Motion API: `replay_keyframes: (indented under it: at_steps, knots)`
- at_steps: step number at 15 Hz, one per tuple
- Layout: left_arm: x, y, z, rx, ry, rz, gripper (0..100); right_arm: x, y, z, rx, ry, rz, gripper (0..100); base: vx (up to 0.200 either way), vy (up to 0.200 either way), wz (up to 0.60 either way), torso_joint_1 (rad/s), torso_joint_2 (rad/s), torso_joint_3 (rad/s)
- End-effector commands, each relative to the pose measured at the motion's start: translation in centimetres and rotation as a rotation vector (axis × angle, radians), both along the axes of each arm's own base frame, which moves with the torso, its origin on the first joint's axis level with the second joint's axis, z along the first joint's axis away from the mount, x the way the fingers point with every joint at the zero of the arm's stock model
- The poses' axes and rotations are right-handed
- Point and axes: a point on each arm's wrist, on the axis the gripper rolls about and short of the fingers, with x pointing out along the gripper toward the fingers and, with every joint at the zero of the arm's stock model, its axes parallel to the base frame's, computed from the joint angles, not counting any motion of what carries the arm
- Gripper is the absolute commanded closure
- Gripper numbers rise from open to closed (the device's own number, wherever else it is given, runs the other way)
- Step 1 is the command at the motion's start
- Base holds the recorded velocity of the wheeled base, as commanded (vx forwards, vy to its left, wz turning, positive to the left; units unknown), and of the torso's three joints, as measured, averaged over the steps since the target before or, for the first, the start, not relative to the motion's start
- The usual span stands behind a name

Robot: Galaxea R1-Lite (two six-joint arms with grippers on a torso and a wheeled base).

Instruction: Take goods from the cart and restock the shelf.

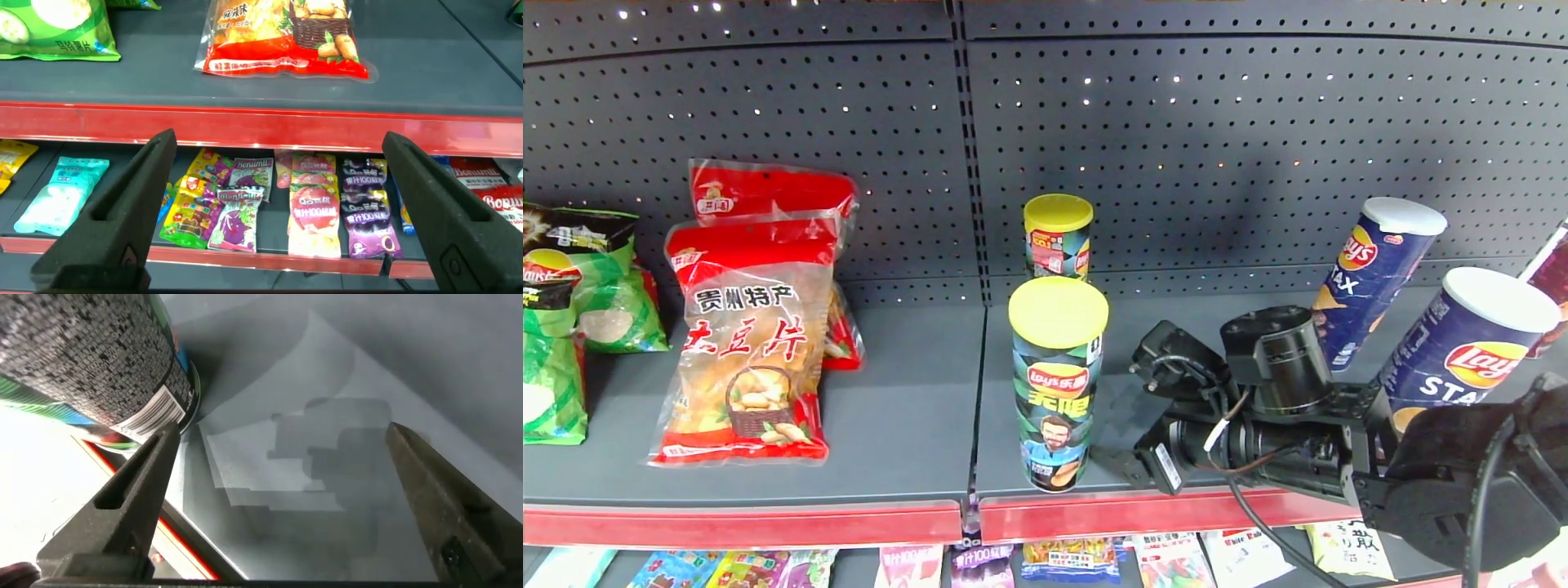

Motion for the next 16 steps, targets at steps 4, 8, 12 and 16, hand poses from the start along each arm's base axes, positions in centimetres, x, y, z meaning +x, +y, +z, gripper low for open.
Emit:
replay_keyframes:
  at_steps: [4, 8, 12, 16]
  knots:
    - [0.0, 0.0, 0.0, 0.0, 0.001, 0.001, 0, 0.0, 0.1, -0.1, 0.001, 0.003, 0.002, 0, 0.0, 0.0, 0.0, 0.0, 0.0, 0.0]
    - [0.0, 0.0, 0.0, 0.0, 0.001, 0.001, 0, -0.2, -0.1, 0.1, 0.012, 0.002, -0.003, 0, 0.0, 0.0, 0.0, 0.0, 0.0, 0.0]
    - [0.0, 0.0, 0.0, 0.0, 0.001, 0.001, 0, -3.2, -2.8, 3.0, 0.078, -0.055, -0.018, 0, 0.0, 0.0, 0.0, 0.0, 0.0, 0.0]
    - [0.0, 0.0, 0.0, 0.0, 0.001, 0.001, 0, -9.5, -7.8, 5.2, 0.163, -0.144, -0.004, 0, 0.0, 0.0, 0.0, 0.0, 0.0, 0.0]
